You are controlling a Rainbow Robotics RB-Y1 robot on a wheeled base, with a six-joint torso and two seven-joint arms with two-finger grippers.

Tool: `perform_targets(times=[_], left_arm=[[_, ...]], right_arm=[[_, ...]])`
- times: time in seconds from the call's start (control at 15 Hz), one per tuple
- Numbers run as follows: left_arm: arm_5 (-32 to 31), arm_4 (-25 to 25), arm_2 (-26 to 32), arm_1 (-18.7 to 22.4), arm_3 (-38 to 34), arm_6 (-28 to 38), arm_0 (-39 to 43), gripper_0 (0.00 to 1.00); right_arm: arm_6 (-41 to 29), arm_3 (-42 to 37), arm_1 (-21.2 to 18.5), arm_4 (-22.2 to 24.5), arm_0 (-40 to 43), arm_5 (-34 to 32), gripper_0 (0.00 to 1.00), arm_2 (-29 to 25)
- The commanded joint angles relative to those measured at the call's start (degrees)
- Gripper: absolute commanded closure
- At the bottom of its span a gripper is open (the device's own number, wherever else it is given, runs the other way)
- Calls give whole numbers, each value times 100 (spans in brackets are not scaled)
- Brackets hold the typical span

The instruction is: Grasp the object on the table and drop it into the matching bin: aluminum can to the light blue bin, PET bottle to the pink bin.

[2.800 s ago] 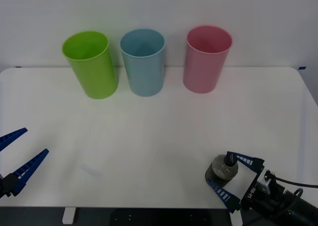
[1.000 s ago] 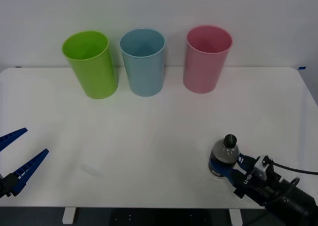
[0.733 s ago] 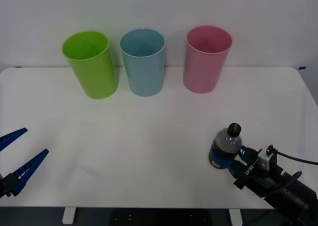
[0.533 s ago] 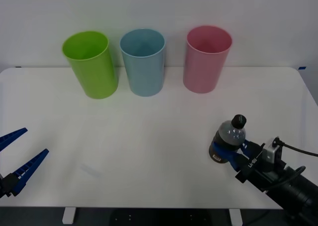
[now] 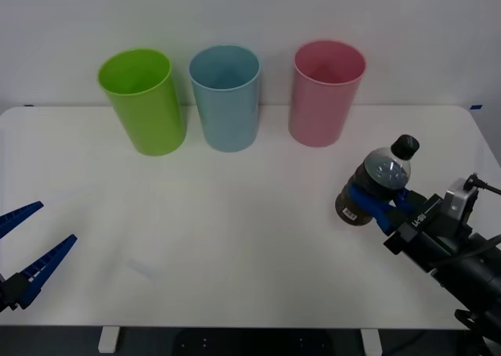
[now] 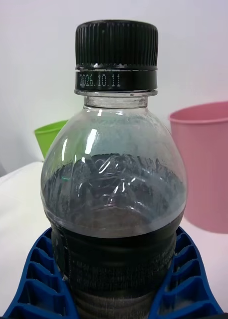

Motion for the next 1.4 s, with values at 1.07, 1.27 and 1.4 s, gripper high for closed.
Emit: perform_targets(times=[1.07, 1.27, 1.4], left_arm=[[0, 0, 0, 0, 0, 0, 0, 0], [0, 0, 0, 0, 0, 0, 0, 0], [0, 0, 0, 0, 0, 0, 0, 0]], right_arm=[[-1819, -753, -927, 116, -1135, 1244, 100, -283], [-1828, -717, -1270, 133, -1425, 1710, 100, -89], [-1836, -515, -1402, 133, -1697, 1815, 100, 16]])
